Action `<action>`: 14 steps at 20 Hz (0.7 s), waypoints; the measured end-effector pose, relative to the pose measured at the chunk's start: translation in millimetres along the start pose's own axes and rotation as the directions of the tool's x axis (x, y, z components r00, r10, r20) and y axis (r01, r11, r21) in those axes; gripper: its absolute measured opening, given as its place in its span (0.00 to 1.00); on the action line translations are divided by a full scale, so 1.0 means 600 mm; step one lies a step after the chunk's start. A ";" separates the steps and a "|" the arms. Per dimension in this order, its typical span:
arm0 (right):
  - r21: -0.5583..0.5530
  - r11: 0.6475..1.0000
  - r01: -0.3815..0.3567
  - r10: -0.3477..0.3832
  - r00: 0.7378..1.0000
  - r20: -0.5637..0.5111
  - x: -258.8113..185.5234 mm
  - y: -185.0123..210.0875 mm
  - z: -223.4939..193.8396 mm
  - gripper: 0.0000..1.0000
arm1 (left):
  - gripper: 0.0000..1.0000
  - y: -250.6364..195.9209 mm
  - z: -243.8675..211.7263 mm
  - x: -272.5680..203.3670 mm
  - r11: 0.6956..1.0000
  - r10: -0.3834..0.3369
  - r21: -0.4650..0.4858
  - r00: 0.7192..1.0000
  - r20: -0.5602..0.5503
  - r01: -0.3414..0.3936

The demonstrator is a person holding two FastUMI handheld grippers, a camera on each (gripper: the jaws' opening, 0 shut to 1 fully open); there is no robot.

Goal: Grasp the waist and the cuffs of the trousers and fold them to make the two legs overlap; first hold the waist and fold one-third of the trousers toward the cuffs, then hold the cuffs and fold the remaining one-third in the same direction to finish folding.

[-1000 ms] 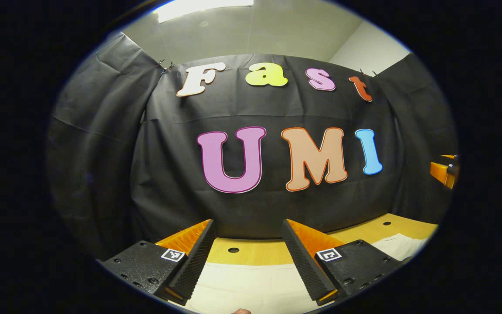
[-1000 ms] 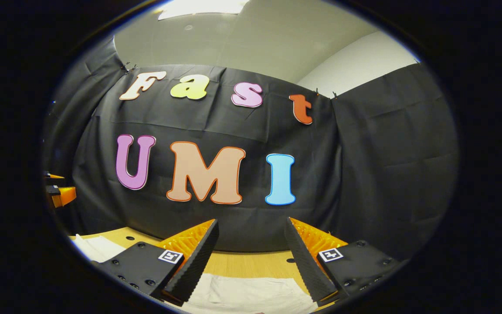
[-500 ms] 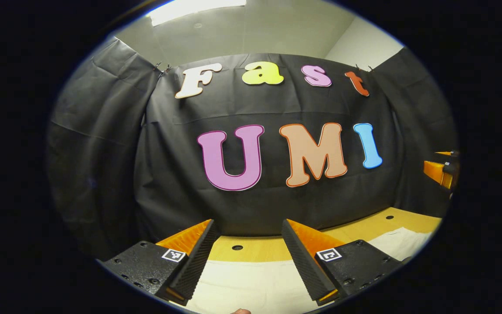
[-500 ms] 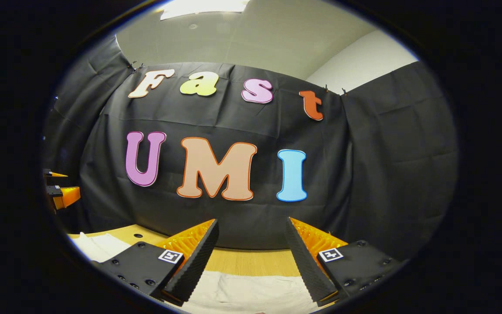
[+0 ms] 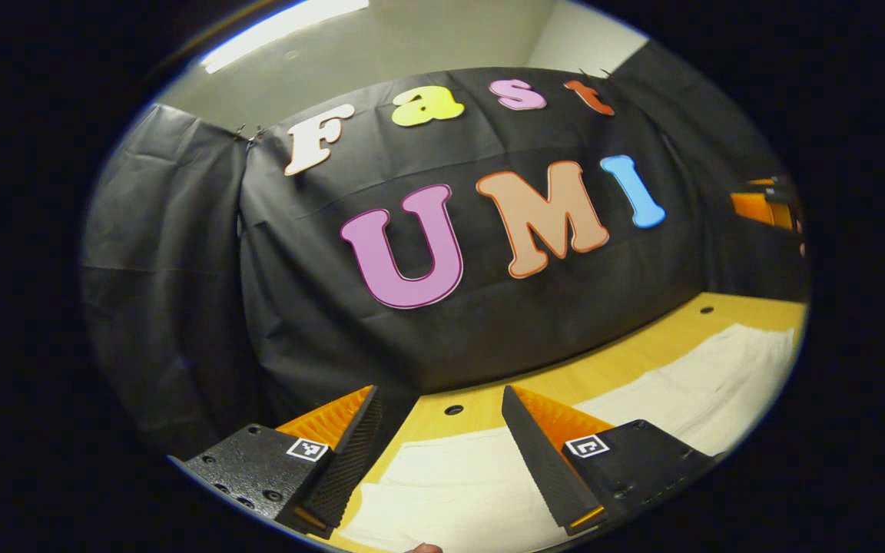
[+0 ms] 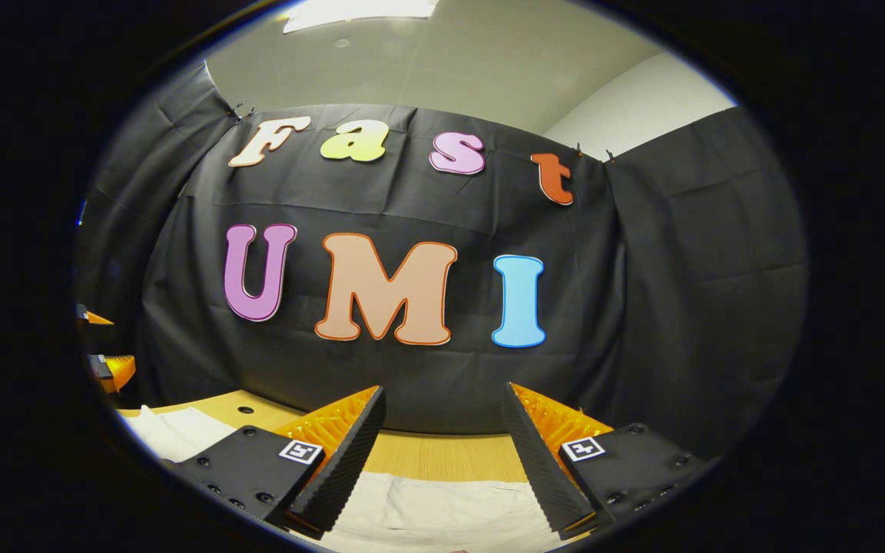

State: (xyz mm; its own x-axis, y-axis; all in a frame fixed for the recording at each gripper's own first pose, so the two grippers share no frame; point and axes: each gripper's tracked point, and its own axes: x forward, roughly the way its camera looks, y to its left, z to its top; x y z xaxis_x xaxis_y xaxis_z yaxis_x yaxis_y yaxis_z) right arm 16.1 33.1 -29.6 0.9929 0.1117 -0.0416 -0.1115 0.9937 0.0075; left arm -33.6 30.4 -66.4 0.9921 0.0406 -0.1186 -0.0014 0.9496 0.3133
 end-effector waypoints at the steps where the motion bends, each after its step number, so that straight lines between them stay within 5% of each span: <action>1: 0.000 1.000 -0.003 0.003 1.000 -0.001 0.001 0.002 -0.003 0.97 | 0.95 0.002 -0.011 -0.004 0.999 -0.016 0.042 1.000 -0.010 0.017; 7: -0.001 1.000 -0.015 0.015 1.000 -0.017 0.003 0.010 -0.019 0.97 | 0.95 0.003 -0.116 -0.021 0.979 -0.074 0.178 0.987 -0.142 0.099; 14: -0.023 1.000 -0.001 0.001 1.000 -0.020 0.008 0.000 -0.026 0.97 | 0.96 -0.001 -0.267 -0.051 0.907 -0.136 0.338 0.934 -0.329 0.251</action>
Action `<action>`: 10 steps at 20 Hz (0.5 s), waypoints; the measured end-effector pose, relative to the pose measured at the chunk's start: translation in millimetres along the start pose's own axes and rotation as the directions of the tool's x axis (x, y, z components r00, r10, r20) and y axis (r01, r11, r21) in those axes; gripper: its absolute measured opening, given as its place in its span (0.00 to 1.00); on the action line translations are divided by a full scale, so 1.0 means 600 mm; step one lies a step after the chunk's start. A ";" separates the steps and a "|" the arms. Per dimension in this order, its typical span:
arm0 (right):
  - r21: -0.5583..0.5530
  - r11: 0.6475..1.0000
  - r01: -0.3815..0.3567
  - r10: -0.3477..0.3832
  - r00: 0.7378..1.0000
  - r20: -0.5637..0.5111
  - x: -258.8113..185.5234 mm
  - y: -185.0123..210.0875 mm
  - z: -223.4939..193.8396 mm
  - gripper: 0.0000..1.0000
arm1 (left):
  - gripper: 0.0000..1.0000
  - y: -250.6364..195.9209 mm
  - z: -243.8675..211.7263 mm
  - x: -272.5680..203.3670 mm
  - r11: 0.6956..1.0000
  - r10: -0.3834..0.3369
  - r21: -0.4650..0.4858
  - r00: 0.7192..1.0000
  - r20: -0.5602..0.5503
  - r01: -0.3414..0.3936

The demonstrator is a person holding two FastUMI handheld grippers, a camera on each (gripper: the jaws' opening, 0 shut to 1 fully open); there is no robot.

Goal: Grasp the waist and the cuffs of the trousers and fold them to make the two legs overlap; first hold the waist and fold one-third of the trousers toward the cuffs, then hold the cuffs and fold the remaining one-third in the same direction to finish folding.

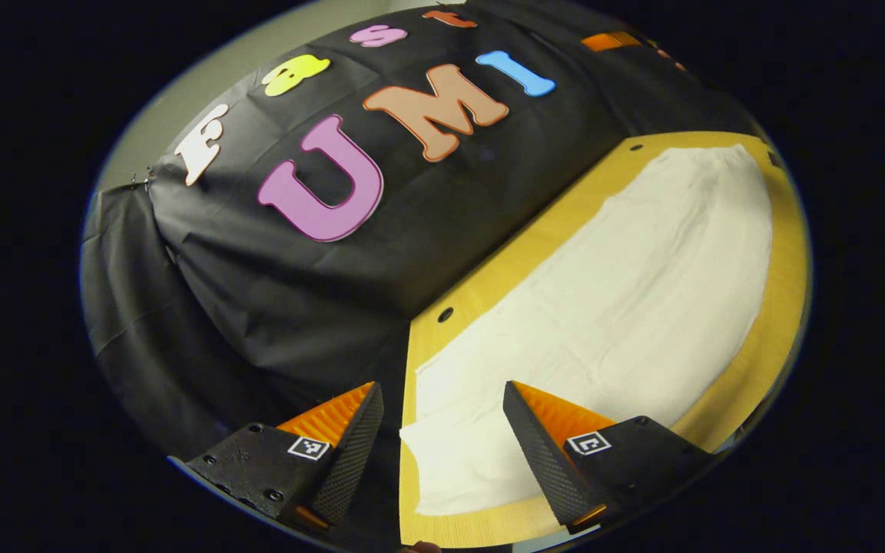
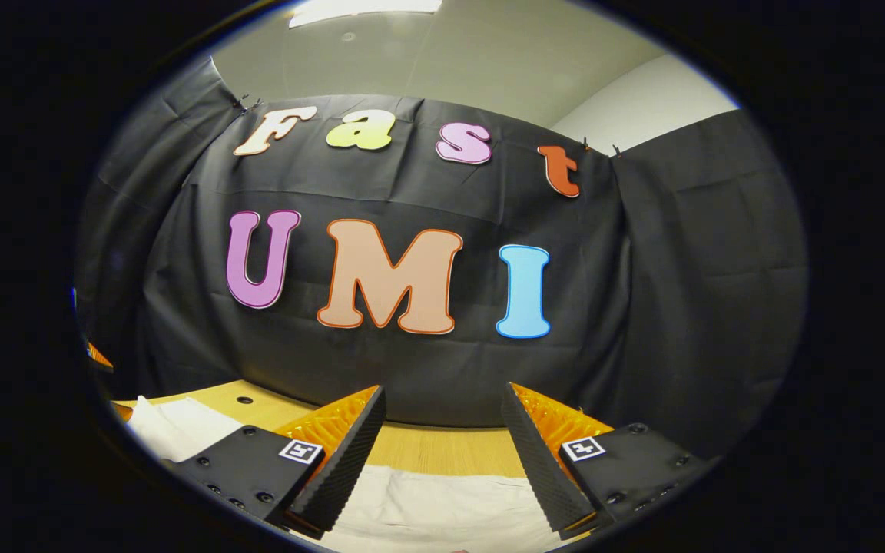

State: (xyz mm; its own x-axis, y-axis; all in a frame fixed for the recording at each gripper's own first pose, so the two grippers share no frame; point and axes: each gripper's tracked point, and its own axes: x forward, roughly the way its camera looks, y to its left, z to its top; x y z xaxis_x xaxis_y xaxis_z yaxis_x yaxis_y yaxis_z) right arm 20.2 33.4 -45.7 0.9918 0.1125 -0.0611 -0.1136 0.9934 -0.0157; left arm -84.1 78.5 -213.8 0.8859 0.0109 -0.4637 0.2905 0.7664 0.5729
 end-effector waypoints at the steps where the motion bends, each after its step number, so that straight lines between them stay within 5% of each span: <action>1: -0.003 1.000 -0.001 0.001 1.000 0.003 -0.001 0.002 0.002 0.97 | 0.96 -0.007 -0.021 -0.001 1.000 -0.015 0.019 0.999 -0.028 0.016; 5: -0.015 1.000 -0.003 0.002 1.000 -0.022 0.001 -0.001 -0.016 0.97 | 0.96 -0.038 -0.100 -0.009 0.988 -0.089 0.114 0.989 -0.118 0.103; 10: -0.043 0.999 -0.016 0.014 1.000 -0.028 0.006 -0.001 -0.018 0.97 | 0.96 -0.069 -0.160 -0.014 0.935 -0.188 0.264 0.964 -0.189 0.235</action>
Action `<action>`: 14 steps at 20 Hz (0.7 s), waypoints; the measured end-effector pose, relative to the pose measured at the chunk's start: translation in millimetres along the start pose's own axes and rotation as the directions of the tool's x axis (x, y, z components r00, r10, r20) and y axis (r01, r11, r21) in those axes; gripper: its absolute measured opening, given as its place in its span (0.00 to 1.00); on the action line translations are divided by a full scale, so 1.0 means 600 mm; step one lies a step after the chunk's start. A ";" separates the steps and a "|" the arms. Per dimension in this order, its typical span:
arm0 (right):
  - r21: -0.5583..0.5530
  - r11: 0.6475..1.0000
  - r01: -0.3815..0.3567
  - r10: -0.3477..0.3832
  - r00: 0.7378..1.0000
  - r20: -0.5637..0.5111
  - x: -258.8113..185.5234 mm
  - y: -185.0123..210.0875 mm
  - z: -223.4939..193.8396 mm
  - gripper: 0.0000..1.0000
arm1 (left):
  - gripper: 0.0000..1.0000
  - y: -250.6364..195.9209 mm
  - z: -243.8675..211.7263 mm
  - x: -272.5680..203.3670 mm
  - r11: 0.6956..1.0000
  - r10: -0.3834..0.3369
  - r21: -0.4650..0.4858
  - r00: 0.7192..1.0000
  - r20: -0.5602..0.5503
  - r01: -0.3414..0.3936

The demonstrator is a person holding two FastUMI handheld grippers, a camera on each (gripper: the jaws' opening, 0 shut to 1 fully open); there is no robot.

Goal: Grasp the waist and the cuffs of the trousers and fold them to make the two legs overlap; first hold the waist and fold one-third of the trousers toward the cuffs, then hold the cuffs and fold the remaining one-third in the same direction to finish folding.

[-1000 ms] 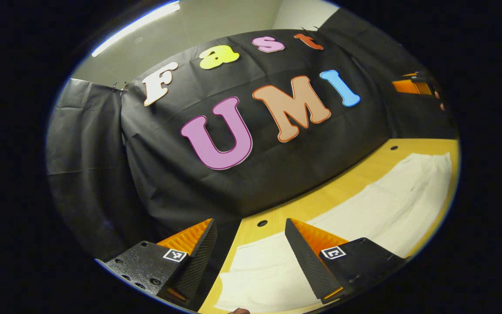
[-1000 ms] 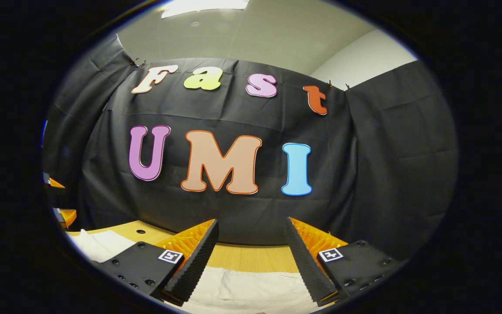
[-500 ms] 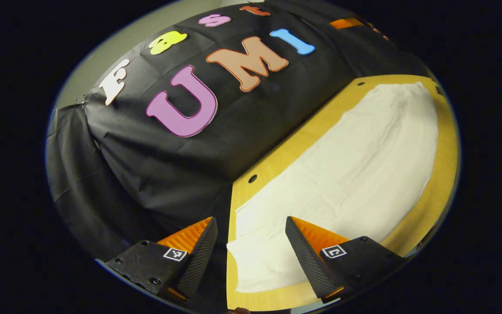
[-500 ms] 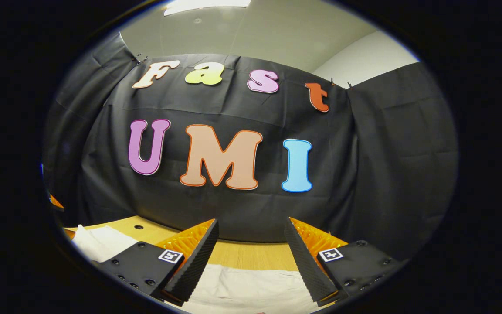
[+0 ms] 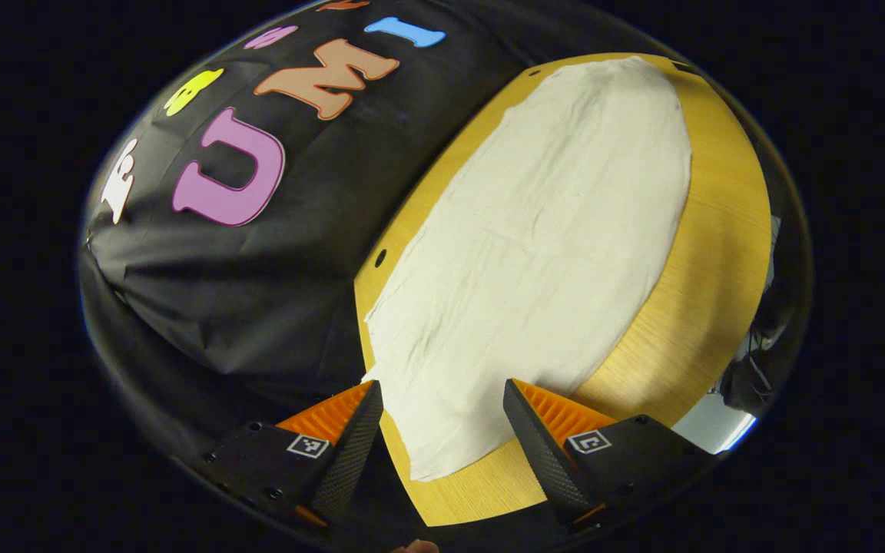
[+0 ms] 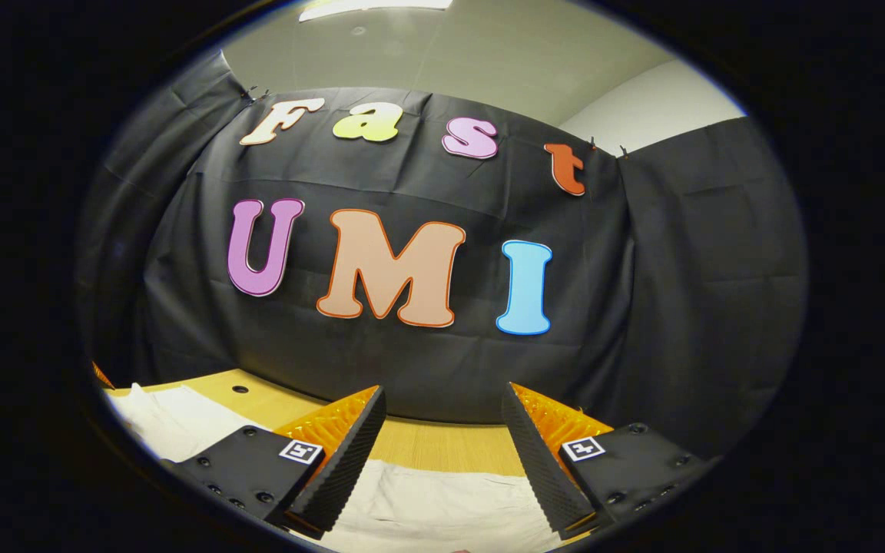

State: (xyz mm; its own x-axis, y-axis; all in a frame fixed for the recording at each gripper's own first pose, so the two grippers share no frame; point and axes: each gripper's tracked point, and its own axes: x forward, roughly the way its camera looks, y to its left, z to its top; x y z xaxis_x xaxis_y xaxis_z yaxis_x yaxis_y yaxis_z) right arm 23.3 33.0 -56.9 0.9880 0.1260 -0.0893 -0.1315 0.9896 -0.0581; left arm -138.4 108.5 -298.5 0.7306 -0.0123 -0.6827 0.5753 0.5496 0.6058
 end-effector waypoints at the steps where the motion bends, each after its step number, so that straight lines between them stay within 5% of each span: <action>1: -0.004 1.000 -0.002 0.002 1.000 -0.004 -0.001 -0.001 -0.004 0.97 | 0.96 -0.006 -0.011 -0.001 0.999 -0.027 0.031 1.000 -0.014 0.027; 6: -0.017 1.000 -0.006 0.005 1.000 -0.014 -0.003 -0.004 -0.012 0.97 | 0.96 -0.033 -0.061 0.017 0.980 -0.123 0.146 0.988 -0.097 0.137; 11: -0.038 0.999 0.006 -0.007 1.000 -0.028 -0.004 -0.020 -0.022 0.97 | 0.91 -0.031 -0.050 0.040 0.952 -0.120 0.274 0.990 -0.079 0.137; 14: -0.054 0.998 0.017 -0.019 0.999 -0.041 -0.008 -0.034 -0.030 0.97 | 0.82 -0.034 -0.050 0.054 0.951 -0.125 0.274 0.988 -0.086 0.144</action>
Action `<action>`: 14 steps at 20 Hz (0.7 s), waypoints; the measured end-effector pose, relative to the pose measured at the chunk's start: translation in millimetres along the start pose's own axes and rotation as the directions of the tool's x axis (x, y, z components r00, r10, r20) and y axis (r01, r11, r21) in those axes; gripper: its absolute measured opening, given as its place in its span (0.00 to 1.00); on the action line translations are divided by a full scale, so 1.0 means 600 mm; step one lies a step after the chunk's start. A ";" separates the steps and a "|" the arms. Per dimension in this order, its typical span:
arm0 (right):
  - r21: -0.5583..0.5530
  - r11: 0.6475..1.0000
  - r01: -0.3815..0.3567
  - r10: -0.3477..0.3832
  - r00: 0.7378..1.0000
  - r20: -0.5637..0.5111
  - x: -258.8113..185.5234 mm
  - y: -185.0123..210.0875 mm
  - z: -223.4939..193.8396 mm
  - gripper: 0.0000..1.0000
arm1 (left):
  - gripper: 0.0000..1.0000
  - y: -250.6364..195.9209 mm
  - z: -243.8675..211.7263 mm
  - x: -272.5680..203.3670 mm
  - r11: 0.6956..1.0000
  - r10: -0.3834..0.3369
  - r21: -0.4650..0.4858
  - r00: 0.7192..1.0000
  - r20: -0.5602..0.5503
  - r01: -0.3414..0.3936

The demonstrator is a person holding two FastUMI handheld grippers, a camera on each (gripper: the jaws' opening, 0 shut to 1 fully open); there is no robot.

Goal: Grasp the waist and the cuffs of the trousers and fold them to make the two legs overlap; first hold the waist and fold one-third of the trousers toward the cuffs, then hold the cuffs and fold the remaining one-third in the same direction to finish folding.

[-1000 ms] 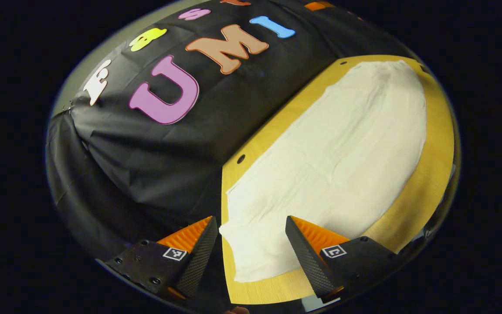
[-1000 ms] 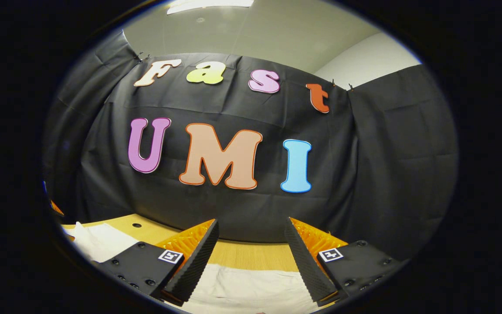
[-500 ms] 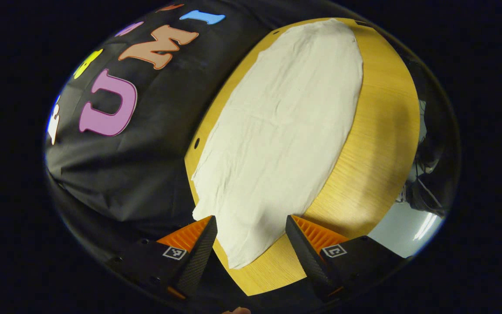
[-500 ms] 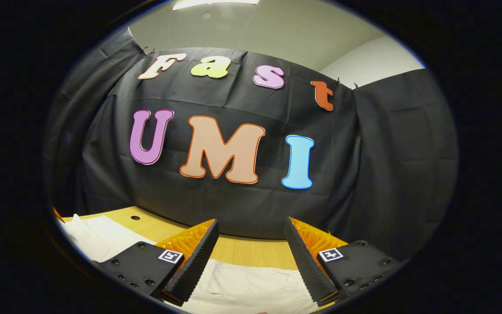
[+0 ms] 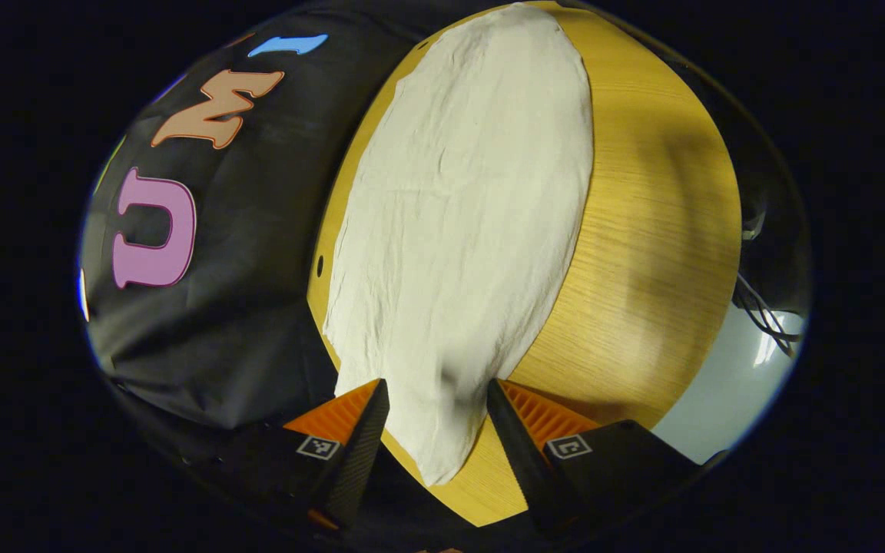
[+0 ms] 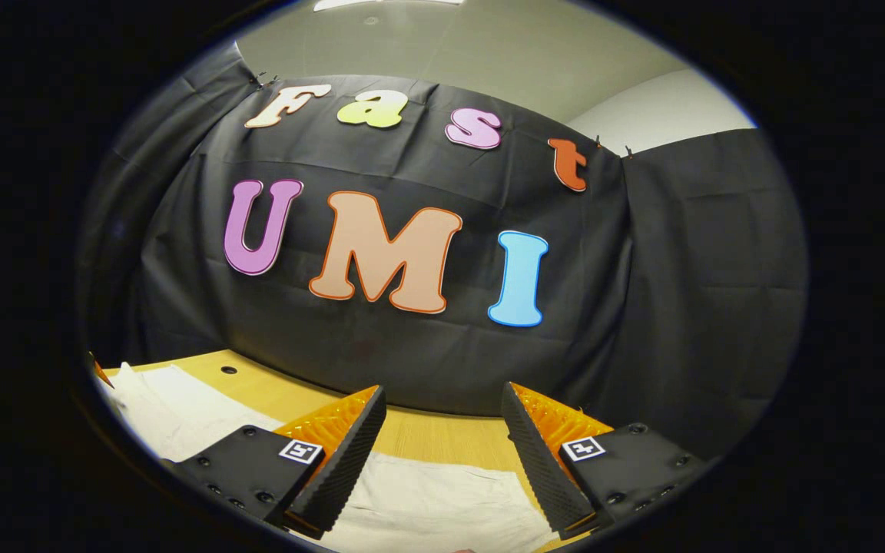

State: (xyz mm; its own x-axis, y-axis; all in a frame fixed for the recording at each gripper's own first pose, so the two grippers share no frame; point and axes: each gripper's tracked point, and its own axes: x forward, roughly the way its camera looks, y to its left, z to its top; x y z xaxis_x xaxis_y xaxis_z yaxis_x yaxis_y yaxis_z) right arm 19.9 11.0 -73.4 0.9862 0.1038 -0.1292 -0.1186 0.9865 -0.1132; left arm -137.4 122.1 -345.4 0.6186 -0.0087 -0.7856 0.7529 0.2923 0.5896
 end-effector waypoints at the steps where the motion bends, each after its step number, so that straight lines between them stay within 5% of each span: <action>1: -0.011 1.000 0.005 -0.005 1.000 -0.003 -0.001 -0.006 -0.003 0.97 | 0.75 -0.002 -0.002 0.007 1.000 -0.001 -0.004 1.000 -0.002 0.001; 2: -0.019 1.000 0.007 -0.008 1.000 -0.006 -0.003 -0.011 -0.005 0.97 | 0.62 -0.003 0.001 0.010 1.000 -0.003 0.002 1.000 -0.002 0.003; 5: -0.050 0.999 0.015 -0.016 1.000 -0.020 -0.006 -0.027 -0.018 0.98 | 0.46 -0.009 0.002 0.018 1.000 -0.028 0.005 1.000 -0.011 0.028; 10: -0.104 0.995 0.002 -0.008 0.998 -0.058 -0.015 -0.049 -0.047 0.97 | 0.02 -0.027 -0.001 0.024 0.997 -0.076 0.021 0.996 -0.045 0.077; 14: -0.200 0.980 -0.009 -0.009 0.996 -0.090 -0.029 -0.080 -0.081 0.97 | 0.00 -0.021 -0.001 0.030 0.998 -0.062 -0.016 0.997 -0.055 0.061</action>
State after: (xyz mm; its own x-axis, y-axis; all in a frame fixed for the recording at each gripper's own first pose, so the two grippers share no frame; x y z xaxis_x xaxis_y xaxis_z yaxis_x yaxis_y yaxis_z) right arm 2.7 -44.0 -113.4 0.9728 0.0826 -0.2165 -0.1482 0.9400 -0.3073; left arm -135.9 118.6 -367.2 0.5578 0.0256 -0.8296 0.7855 0.3066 0.5376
